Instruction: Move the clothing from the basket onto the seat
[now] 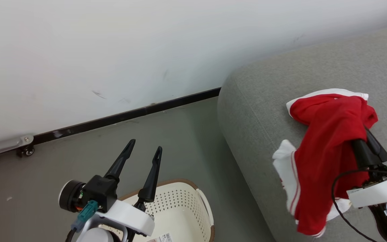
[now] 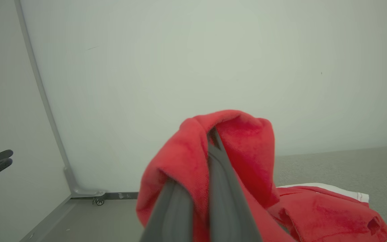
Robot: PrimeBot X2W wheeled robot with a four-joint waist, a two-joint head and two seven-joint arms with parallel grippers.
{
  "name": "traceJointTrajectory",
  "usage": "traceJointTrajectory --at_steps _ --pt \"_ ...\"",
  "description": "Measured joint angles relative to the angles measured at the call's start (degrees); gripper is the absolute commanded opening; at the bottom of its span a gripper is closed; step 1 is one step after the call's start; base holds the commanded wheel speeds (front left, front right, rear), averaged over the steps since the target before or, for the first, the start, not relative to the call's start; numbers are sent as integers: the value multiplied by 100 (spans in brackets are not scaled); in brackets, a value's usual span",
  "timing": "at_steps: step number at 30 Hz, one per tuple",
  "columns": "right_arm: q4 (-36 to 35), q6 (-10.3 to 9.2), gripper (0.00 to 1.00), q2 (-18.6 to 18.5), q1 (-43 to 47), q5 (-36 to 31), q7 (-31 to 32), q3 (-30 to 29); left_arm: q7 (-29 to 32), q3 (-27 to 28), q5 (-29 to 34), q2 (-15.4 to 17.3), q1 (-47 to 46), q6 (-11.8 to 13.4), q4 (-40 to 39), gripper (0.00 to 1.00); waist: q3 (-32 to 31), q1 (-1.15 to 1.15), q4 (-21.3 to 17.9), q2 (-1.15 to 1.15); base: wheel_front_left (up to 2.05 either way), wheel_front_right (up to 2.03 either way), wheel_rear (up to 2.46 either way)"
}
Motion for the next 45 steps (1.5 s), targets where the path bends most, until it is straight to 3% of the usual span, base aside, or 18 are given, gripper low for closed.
traceJointTrajectory --at_steps 14,22,31,45 --pt "-326 0 0 354 -103 -90 495 53 0 406 2 48 202 120 -263 100 111 0 -514 0 0 0 0" --pt "-170 0 0 360 -1020 -193 802 -76 0 610 40 164 321 214 -517 100 273 0 -660 0 0 0 0" --pt "159 0 0 242 -2483 -365 1054 -918 0 731 167 313 421 320 -710 100 470 0 -686 0 0 0 0" --pt "1219 0 0 -142 -4013 -791 1614 -1519 0 745 318 516 435 313 -965 100 756 0 -503 0 0 0 0"
